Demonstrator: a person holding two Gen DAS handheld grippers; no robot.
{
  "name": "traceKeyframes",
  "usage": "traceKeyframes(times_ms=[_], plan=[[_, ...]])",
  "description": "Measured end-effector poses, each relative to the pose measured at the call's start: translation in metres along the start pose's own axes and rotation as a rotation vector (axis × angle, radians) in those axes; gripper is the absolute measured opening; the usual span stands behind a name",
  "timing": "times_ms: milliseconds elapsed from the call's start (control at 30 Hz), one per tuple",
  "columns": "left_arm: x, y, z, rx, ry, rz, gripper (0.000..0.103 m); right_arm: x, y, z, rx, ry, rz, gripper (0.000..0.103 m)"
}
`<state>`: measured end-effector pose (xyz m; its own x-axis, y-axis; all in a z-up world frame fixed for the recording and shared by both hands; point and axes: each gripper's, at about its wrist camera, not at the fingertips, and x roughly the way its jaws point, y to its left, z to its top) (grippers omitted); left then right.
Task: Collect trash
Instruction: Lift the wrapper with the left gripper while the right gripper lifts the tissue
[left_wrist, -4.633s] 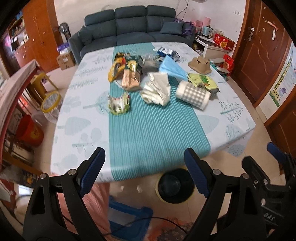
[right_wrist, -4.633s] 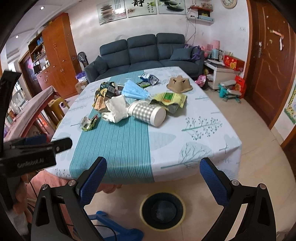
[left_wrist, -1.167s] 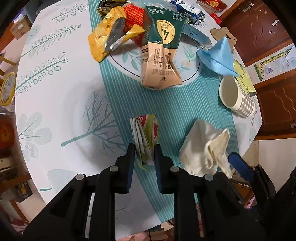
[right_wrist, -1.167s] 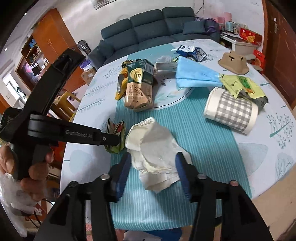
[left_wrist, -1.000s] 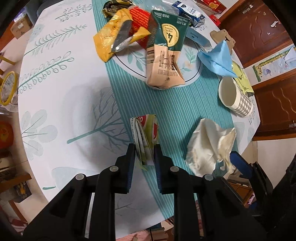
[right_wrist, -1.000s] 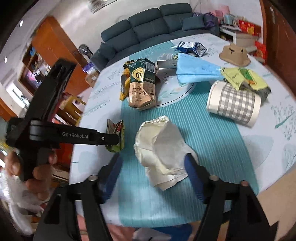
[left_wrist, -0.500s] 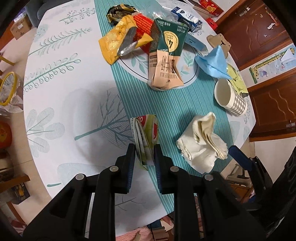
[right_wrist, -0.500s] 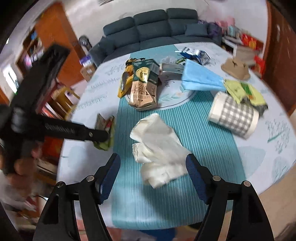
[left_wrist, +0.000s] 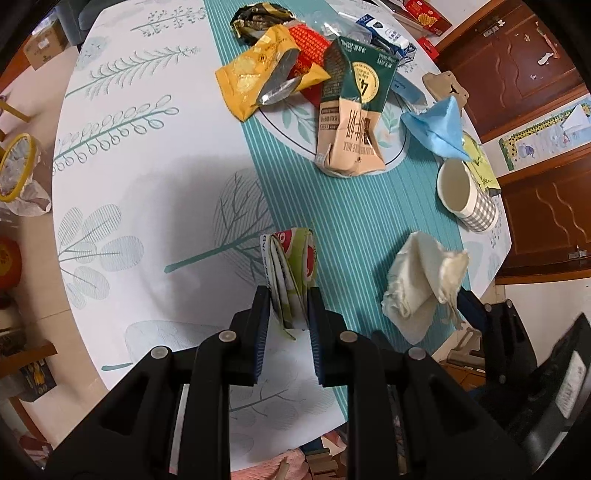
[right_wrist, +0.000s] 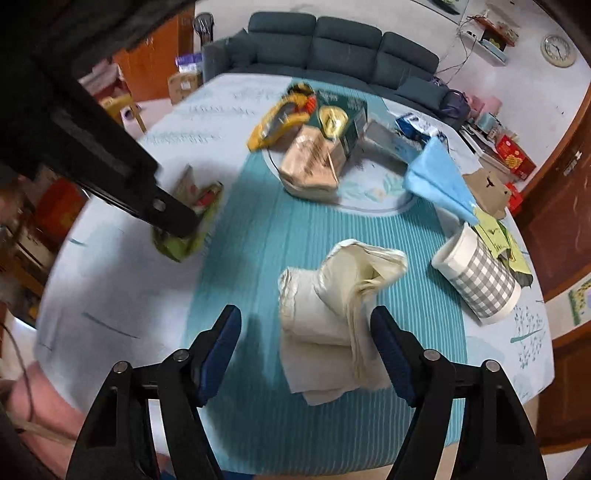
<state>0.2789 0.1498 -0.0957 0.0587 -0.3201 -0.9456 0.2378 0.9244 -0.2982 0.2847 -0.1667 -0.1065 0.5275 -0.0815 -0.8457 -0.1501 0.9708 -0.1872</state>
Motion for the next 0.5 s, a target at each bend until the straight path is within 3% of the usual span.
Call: traceKeyframes(times_ms=[67, 200, 333, 500], plan=[[0.002, -0.001, -0.002, 0.006, 0.005, -0.002, 0.017, 0.009, -0.001, -0.003, -0.006, 0.029, -0.045, 0.058], [0.003, -0.006, -0.006, 0.025, 0.012, -0.001, 0.017, 0.01, -0.016, -0.006, 0.062, 0.025, -0.063, 0.046], [-0.001, -0.018, -0.015, 0.072, 0.006, 0.005, 0.017, -0.009, -0.049, -0.009, 0.226, -0.016, 0.053, 0.031], [-0.006, -0.049, -0.032, 0.173, -0.004, -0.005, 0.017, -0.042, -0.092, -0.035, 0.4, -0.049, 0.16, 0.03]])
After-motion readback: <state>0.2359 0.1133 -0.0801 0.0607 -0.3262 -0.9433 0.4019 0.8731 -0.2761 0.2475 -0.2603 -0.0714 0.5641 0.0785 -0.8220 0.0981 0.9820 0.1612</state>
